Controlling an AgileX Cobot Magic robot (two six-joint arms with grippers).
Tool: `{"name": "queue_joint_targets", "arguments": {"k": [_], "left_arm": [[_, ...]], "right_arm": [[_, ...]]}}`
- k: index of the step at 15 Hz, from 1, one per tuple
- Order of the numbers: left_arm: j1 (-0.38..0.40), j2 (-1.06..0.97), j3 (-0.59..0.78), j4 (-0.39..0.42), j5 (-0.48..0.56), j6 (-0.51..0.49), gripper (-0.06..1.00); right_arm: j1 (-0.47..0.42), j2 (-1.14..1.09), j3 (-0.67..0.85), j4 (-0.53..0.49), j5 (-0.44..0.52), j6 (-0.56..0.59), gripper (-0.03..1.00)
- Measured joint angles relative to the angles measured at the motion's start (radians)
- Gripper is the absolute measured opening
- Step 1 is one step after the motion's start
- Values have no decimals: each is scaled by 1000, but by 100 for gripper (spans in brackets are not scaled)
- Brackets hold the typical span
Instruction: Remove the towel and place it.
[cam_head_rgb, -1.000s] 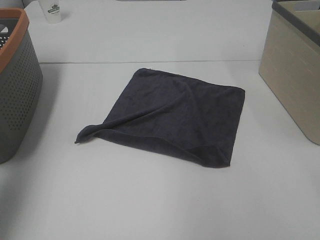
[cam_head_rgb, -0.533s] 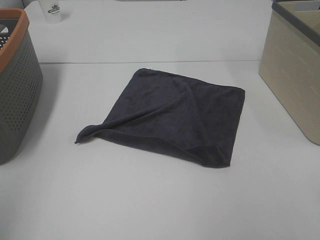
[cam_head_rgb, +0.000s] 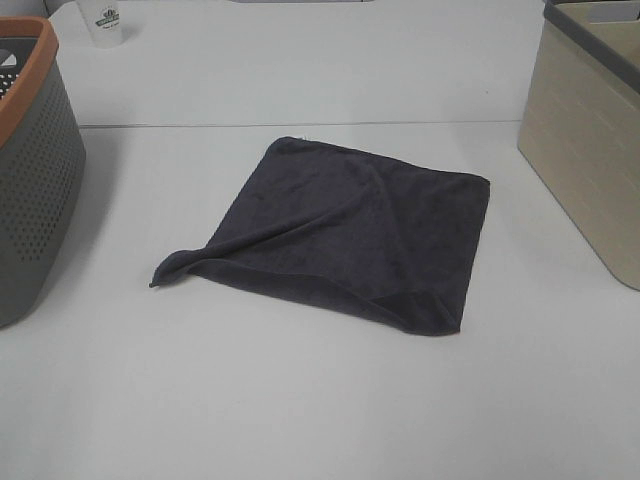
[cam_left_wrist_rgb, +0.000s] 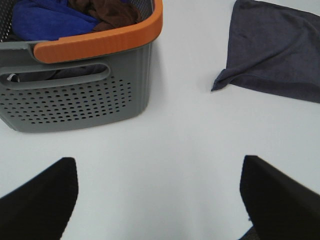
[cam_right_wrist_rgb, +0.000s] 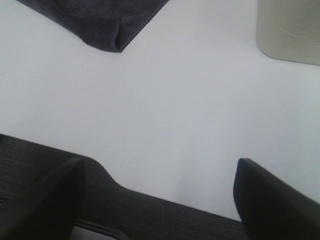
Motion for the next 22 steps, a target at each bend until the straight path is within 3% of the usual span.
{"name": "queue_joint_targets", "arguments": {"k": [4,10,16,22], "left_arm": [[0,-146,9,-38,14,39,82],[0,-149,9,-41,14,44,82],[0,-149,9,-36,14,39,82],[0,-149,9,-34,14,38,82]], "right_arm": [[0,-171,24,30,-10,-32,79],[0,-407,24,35,-10,-32,79],[-10,-410,27,35,-10,-32,79],[-121,-410,27,35,-10,-32,79]]}}
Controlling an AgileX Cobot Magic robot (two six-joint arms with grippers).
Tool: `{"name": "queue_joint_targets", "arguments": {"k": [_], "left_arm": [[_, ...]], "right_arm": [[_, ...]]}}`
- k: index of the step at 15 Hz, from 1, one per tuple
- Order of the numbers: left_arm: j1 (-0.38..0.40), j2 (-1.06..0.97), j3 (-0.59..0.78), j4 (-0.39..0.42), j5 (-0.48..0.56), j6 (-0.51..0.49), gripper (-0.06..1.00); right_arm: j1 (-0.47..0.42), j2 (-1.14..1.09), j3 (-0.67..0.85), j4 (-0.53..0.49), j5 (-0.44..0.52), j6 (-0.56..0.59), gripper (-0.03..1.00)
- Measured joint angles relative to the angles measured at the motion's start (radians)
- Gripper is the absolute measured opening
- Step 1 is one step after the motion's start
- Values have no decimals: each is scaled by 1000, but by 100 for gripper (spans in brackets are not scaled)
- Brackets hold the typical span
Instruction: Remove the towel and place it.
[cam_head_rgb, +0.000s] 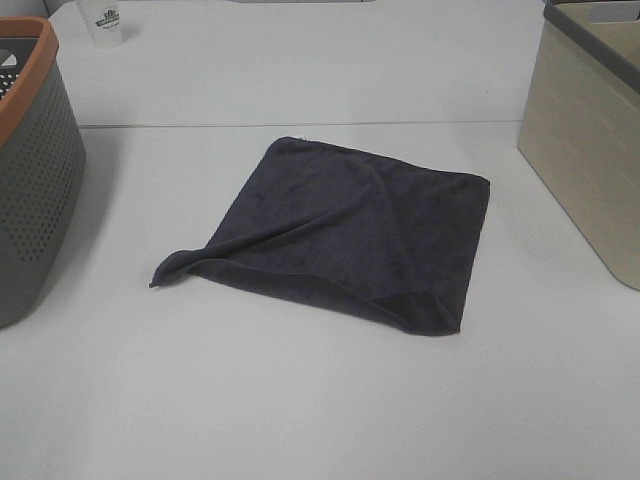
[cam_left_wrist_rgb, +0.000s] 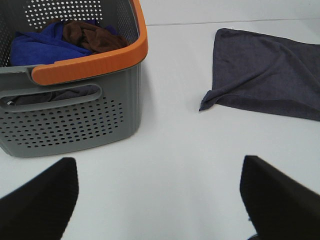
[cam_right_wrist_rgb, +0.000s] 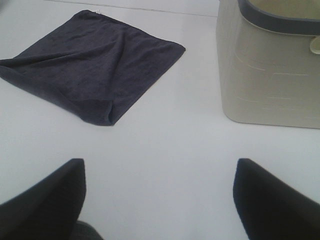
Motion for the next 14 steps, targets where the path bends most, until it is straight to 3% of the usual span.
{"name": "queue_joint_targets", "arguments": {"k": [3,14], "left_arm": [[0,0,0,1,0,0,82],[0,0,0,0,0,0,82]], "right_arm": [[-40,0,0,1,0,0,79],[-40,0,0,1,0,0,79]]}}
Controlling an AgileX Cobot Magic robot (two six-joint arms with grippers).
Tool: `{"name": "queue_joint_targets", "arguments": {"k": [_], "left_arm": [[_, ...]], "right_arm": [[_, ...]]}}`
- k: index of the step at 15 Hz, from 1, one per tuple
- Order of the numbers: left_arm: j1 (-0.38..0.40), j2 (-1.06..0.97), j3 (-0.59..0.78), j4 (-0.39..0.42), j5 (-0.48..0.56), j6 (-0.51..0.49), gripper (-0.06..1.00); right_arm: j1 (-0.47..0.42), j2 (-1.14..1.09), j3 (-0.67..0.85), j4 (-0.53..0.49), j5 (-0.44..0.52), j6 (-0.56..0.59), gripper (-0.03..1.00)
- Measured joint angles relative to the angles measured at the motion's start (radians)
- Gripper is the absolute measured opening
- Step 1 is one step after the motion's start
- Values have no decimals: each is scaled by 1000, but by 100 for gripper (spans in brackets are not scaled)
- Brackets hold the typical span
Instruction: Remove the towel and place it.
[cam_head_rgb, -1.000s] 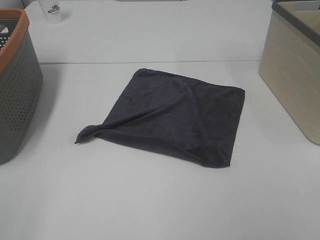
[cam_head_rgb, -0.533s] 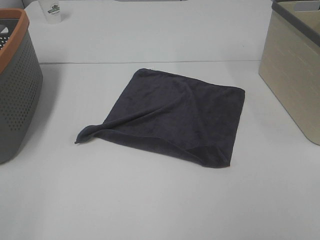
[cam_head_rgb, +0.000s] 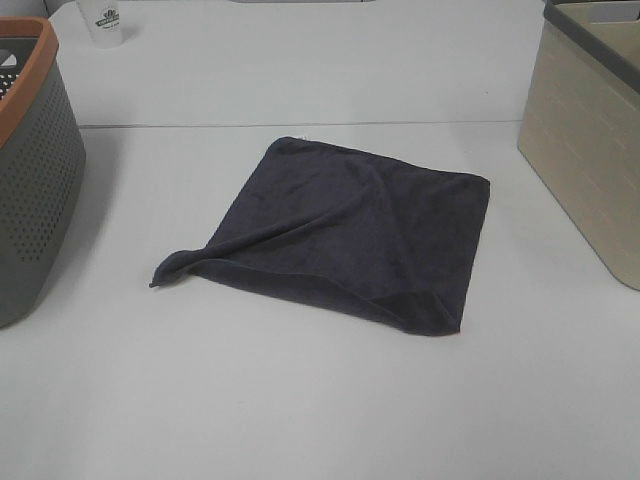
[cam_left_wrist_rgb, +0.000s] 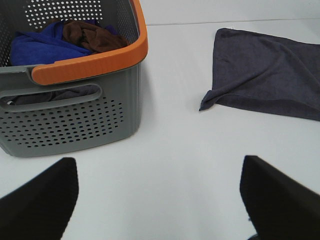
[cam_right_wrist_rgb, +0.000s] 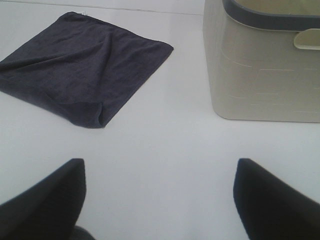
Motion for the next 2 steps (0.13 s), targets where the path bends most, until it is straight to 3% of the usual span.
{"name": "queue_joint_targets", "arguments": {"k": [2], "left_arm": [[0,0,0,0,0,0,82]], "right_arm": [[0,0,0,0,0,0,79]]}}
